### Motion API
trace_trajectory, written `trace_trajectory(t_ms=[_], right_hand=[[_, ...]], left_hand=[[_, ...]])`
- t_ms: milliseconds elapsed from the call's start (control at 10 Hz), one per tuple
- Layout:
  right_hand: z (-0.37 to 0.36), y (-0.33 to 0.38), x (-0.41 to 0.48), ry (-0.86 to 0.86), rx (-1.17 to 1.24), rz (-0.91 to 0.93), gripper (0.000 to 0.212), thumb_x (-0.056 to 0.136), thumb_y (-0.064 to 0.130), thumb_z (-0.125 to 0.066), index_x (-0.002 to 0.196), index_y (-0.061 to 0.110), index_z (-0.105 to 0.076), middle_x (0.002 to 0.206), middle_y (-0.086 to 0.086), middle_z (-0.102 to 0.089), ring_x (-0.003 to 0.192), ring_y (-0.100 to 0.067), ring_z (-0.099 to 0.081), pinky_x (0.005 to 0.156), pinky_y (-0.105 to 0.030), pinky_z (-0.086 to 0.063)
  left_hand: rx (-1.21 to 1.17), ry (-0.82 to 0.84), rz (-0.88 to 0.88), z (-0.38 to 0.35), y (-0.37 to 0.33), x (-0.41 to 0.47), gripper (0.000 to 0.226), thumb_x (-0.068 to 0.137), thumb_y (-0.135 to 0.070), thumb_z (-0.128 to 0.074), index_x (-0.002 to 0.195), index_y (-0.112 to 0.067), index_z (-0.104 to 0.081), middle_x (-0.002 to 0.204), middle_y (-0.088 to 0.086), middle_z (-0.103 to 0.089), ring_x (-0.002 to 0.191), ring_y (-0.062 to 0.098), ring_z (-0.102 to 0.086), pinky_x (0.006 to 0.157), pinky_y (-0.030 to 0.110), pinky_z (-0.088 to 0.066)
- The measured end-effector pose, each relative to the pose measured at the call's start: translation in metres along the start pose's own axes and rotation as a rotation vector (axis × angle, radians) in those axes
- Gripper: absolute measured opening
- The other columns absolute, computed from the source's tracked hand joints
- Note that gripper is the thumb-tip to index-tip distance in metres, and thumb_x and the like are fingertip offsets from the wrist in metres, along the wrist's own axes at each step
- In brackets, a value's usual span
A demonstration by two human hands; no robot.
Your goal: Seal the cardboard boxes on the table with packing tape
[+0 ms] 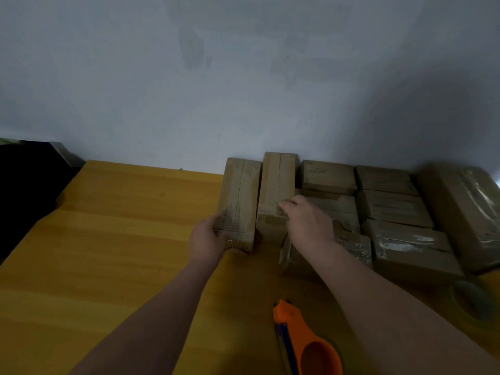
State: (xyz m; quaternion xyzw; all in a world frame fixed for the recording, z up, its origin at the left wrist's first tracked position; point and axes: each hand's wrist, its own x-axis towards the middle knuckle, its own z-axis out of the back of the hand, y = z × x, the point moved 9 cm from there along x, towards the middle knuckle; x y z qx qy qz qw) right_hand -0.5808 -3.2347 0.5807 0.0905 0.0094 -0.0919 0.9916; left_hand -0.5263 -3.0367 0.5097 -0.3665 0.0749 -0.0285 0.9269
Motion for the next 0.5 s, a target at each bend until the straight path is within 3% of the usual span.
trace_trajectory(t_ms=[100,300,400,500], right_hand=[[0.0,-0.003,0.002,0.004,0.008,-0.016,0.045,0.1,0.009,-0.04,0.143,0.023,-0.045,0.136,-0.005,-0.045,0.113,-0.023,-0.05,0.084,-0.034,-0.048],[-0.001,-0.002,0.003,0.058,0.071,-0.022,0.047,0.095,0.007,-0.049,0.138,0.025,-0.05,0.135,-0.001,-0.048,0.113,-0.02,-0.05,0.086,-0.034,-0.05],[0.007,0.0,0.0,0.052,0.102,-0.044,0.034,0.094,0.017,-0.055,0.127,0.024,-0.058,0.127,0.001,-0.051,0.105,-0.017,-0.053,0.079,-0.03,-0.051],[0.029,0.005,-0.006,0.031,0.15,-0.033,0.032,0.094,0.024,-0.057,0.126,0.024,-0.059,0.119,0.001,-0.057,0.095,-0.014,-0.056,0.077,-0.029,-0.052]], left_hand=[[0.013,0.104,-0.031,-0.007,-0.005,0.007,0.04,0.093,-0.011,-0.06,0.133,-0.012,-0.055,0.137,0.007,-0.053,0.113,0.024,-0.056,0.099,0.037,-0.048],[0.046,0.328,-0.028,0.005,-0.009,0.001,0.047,0.098,-0.018,-0.053,0.144,-0.014,-0.042,0.155,0.004,-0.03,0.135,0.026,-0.039,0.109,0.038,-0.037],[0.081,0.299,-0.063,0.028,-0.022,-0.004,0.049,0.099,-0.026,-0.053,0.145,-0.018,-0.039,0.152,0.005,-0.035,0.132,0.028,-0.041,0.102,0.042,-0.043],[0.067,0.196,-0.156,0.065,-0.047,-0.01,0.044,0.097,-0.027,-0.055,0.139,-0.019,-0.049,0.141,0.001,-0.05,0.125,0.02,-0.049,0.097,0.035,-0.044]])
